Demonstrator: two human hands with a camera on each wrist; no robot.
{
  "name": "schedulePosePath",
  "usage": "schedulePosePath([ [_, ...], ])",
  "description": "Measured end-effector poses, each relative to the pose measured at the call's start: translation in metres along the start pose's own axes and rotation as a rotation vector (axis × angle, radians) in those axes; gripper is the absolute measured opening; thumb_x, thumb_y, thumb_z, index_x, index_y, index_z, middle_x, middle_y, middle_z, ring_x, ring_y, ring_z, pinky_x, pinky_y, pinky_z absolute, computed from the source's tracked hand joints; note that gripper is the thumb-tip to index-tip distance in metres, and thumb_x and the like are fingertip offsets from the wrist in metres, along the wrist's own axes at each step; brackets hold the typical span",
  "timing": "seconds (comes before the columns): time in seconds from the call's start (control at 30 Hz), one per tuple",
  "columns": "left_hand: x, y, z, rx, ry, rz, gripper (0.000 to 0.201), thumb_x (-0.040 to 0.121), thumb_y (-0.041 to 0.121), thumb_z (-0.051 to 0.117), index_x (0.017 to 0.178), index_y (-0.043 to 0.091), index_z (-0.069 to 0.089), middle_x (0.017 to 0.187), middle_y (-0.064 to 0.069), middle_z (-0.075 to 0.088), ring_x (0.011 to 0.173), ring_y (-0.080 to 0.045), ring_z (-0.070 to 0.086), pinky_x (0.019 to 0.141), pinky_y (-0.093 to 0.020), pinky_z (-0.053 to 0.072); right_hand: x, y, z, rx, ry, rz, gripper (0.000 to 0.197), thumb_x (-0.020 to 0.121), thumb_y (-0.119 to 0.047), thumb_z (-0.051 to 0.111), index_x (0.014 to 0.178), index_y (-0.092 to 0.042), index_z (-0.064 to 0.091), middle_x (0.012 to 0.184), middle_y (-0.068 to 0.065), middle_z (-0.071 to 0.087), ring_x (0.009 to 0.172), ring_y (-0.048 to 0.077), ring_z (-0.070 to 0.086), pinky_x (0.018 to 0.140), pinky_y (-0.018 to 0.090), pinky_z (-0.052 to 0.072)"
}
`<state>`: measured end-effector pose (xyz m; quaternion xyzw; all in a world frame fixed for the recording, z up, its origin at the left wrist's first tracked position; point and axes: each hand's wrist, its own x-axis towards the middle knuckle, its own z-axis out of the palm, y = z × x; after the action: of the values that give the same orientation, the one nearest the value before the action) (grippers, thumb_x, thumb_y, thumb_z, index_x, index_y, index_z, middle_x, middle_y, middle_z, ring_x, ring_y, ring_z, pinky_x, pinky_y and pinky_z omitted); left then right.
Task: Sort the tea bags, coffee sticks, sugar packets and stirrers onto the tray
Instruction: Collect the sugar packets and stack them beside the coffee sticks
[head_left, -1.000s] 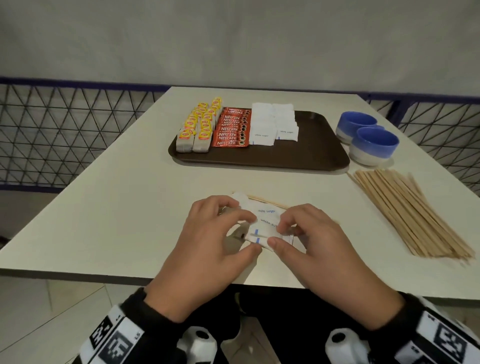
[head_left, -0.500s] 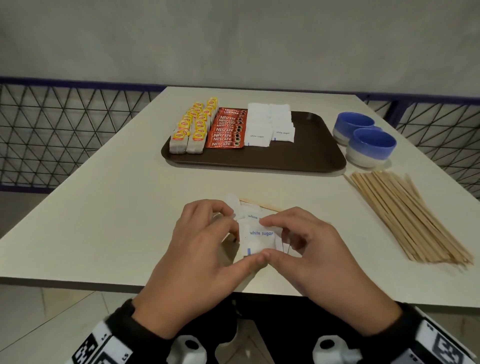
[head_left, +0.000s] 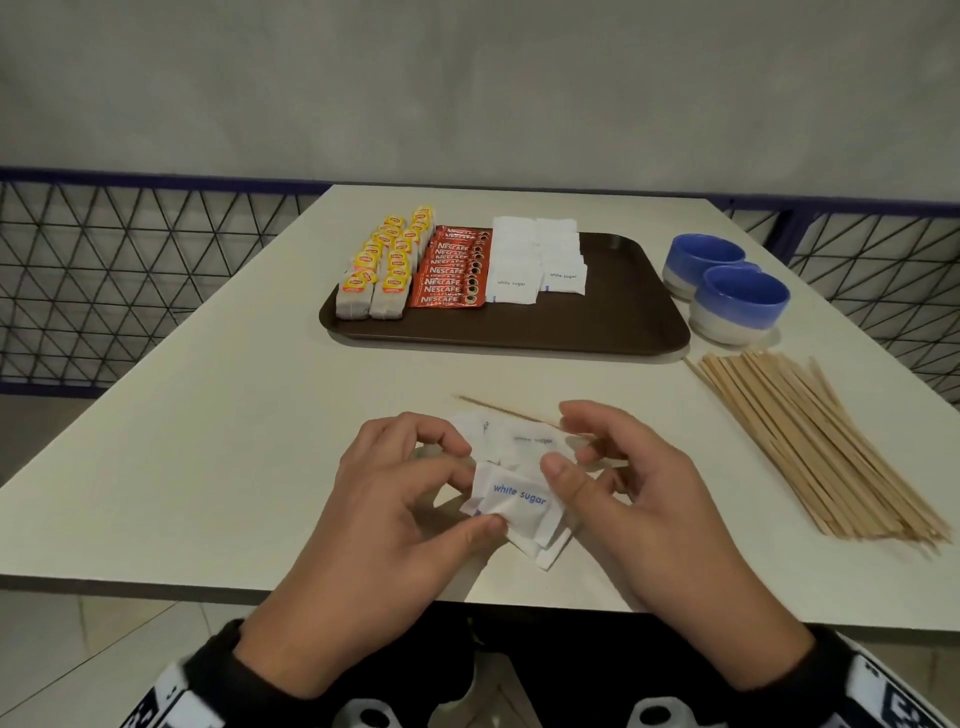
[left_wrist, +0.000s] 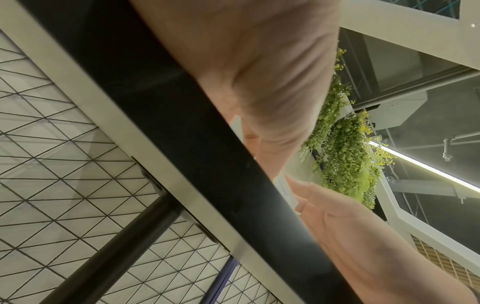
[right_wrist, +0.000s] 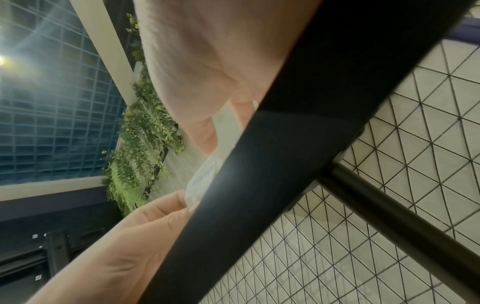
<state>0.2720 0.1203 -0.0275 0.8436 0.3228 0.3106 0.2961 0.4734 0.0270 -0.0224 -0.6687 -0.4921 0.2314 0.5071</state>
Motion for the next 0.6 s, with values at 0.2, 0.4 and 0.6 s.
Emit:
schedulePosePath([
  [0.2, 0.001, -0.005, 0.004, 0.109, -0.023, 0.013, 0.034, 0.080, 0.073, 0.060, 0.085, 0.042, 0.070, 0.102, 0.021, 0.055, 0.115, -0.010, 0.047, 0.091, -0.030, 0.042, -0.003, 0.000, 0.006, -0.253, -0.175, -0.120, 0.059, 0.072, -0.069, 0.066, 0.124, -0.042, 0.067, 0.125, -0.036, 0.056, 0.127, -0.004, 0.046, 0.101, 0.028, 0.049],
  [0.4, 0.001, -0.003, 0.003, 0.143, -0.009, 0.019, 0.028, 0.080, 0.064, 0.063, 0.081, 0.036, 0.065, 0.101, 0.023, 0.058, 0.111, -0.010, 0.049, 0.091, -0.032, 0.042, -0.002, 0.000, 0.005, -0.179, -0.165, -0.152, 0.018, 0.085, -0.037, 0.079, 0.102, -0.037, 0.071, 0.105, -0.018, 0.066, 0.106, 0.009, 0.059, 0.087, 0.040, 0.053],
  [0.6, -0.001, 0.008, -0.002, 0.011, -0.007, -0.037, 0.033, 0.073, 0.059, 0.075, 0.103, 0.047, 0.066, 0.111, 0.028, 0.058, 0.120, -0.006, 0.050, 0.094, -0.026, 0.044, -0.008, -0.011, -0.002, 0.074, -0.163, -0.185, 0.027, 0.084, -0.004, 0.081, 0.095, -0.028, 0.076, 0.096, -0.003, 0.072, 0.087, 0.021, 0.065, 0.076, 0.043, 0.055],
])
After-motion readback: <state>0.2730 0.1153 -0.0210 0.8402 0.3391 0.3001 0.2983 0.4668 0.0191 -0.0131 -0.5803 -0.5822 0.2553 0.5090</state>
